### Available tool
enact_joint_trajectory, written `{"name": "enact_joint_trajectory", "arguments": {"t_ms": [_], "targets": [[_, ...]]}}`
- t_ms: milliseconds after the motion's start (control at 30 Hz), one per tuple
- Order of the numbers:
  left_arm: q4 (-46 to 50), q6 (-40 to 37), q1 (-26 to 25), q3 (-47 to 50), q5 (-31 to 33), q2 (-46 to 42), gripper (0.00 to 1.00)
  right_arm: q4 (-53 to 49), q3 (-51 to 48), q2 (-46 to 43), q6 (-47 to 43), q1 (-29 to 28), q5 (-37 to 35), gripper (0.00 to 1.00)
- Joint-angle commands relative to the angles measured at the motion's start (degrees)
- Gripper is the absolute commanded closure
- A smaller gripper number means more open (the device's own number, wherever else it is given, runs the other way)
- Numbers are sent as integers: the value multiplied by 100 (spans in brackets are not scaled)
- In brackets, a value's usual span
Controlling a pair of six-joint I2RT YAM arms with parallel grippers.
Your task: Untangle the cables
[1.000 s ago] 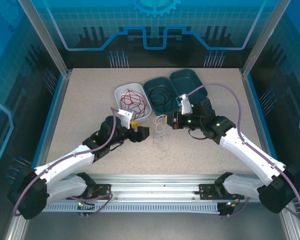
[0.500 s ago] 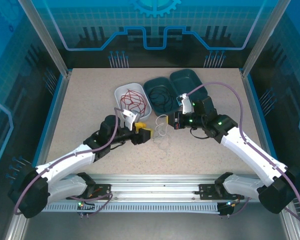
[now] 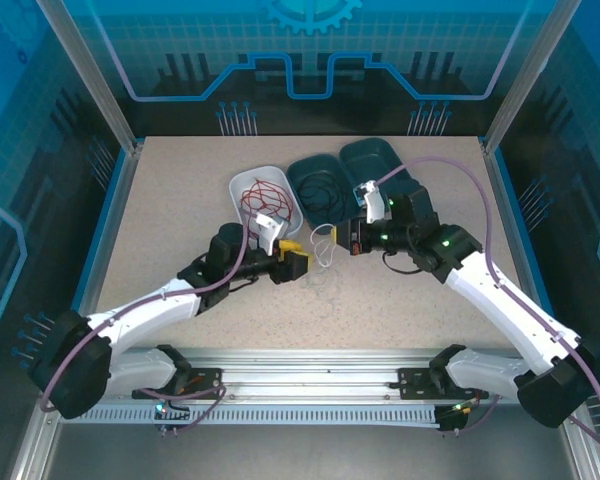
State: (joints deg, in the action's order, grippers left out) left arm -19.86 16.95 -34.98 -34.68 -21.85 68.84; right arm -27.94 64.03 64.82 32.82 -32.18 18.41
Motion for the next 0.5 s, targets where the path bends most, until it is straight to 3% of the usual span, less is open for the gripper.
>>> {"name": "enact_joint_trajectory", "arguments": {"t_ms": [0, 233, 467], "targets": [[-551, 321, 27, -9, -361, 167, 41, -279, 270, -176, -203, 37, -101, 99], [-960, 582, 23, -26, -421, 700, 38, -578, 764, -190, -422, 37, -193, 99], [-1203, 680, 27, 14, -427, 1330, 40, -1213, 1944, -115, -836, 37, -520, 99]]}}
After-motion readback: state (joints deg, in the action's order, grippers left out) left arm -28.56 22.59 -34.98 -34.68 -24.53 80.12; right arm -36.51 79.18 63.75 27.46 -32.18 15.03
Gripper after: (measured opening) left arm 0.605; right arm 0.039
